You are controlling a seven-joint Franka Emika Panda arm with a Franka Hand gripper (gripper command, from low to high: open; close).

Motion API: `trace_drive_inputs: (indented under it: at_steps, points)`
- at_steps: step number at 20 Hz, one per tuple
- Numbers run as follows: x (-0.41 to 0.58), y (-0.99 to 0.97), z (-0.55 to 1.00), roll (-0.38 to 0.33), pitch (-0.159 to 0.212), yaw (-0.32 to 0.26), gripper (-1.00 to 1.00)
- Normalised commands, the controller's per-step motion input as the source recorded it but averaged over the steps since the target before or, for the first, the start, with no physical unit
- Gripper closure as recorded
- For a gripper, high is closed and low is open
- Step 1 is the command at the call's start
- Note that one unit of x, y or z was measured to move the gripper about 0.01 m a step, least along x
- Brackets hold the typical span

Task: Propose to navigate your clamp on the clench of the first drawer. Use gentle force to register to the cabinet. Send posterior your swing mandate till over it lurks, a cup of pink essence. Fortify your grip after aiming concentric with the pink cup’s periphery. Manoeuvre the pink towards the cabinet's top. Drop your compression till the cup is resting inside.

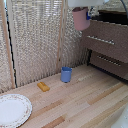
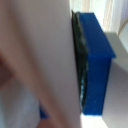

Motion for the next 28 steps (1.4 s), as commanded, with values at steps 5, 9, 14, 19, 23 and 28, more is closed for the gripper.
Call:
trace_drive_inputs:
  at_steps: [5,9,14,19,23,28]
  points:
    - [0.189,-0.76,1.0,0.058,0.002,-0.091,1.0]
    - [0.133,-0.72,0.93,0.088,0.001,-0.084,1.0]
    - [0.007,-0.68,0.52,0.223,0.016,-0.032,1.0]
    - [-0.043,-0.5,0.3,0.303,0.056,-0.061,1.0]
    - [-0.044,-0.54,0.36,0.278,0.066,-0.058,1.0]
    - [0.067,-0.63,0.64,0.186,0.02,-0.059,1.0]
